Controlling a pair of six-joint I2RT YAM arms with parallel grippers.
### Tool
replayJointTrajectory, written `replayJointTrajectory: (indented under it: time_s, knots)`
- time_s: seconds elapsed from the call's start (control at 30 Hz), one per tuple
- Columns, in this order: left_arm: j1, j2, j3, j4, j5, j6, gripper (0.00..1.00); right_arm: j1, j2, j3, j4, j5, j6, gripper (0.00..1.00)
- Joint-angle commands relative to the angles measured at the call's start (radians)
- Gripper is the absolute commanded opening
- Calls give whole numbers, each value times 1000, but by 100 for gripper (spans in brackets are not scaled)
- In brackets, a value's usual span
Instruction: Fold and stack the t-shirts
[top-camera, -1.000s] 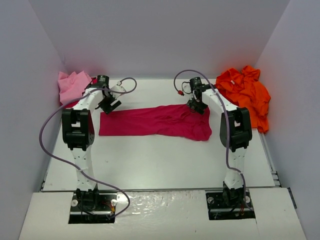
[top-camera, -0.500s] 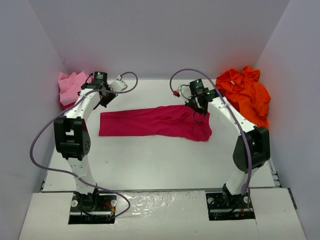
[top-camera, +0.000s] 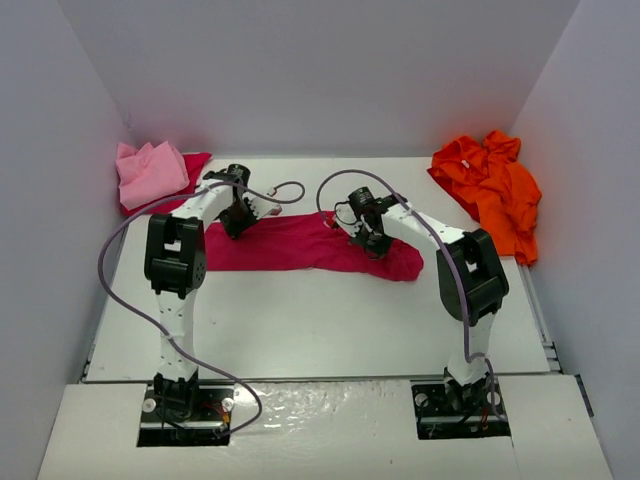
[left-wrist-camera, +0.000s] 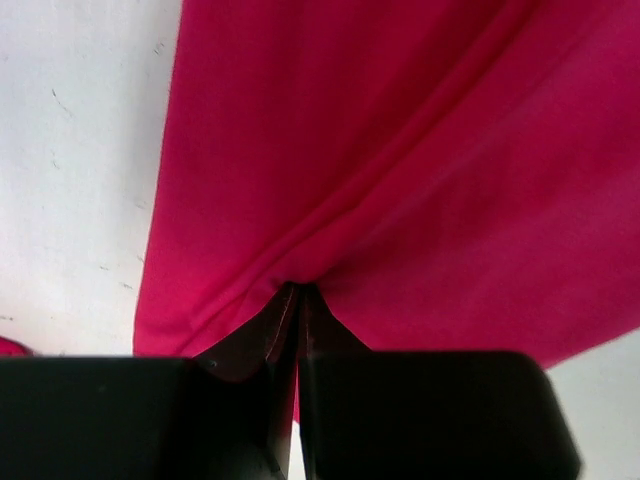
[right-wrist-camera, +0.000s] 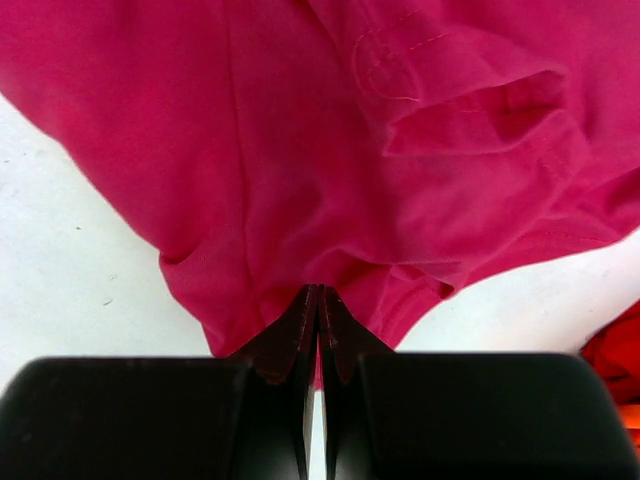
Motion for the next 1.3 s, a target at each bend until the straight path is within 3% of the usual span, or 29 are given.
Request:
replayJointTrajectory:
  time_s: [0.0,0.2,0.33,0.53,0.77,0.87,1.07,1.27]
  knots:
    - [19,39,116,-99,-53,50,0,-7,50,10,-43,93,24,0]
    - [62,128,162,-128,-176,68,0,-44,122,28,-76,165,19,0]
    - [70,131,72,-123,-210,94,0,-127,230,123,-69,164,18,0]
    - [59,36,-120,-67,-211,117,0,-212,456,405,-59,238,21,0]
    - [3,-63,-279,-70,-211,124,0,-197,625,733,-57,279,-56,0]
    - [-55,-106,-328,-86,-191,109,0,-179,660,799,-47,250,-89,0]
    - [-193,-226,-406,-132,-131,75,0,-159,629,737,70,281,-92,0]
    - [-417,-353,-408,-238,-25,11,0,-174,528,579,337,431,-117,0]
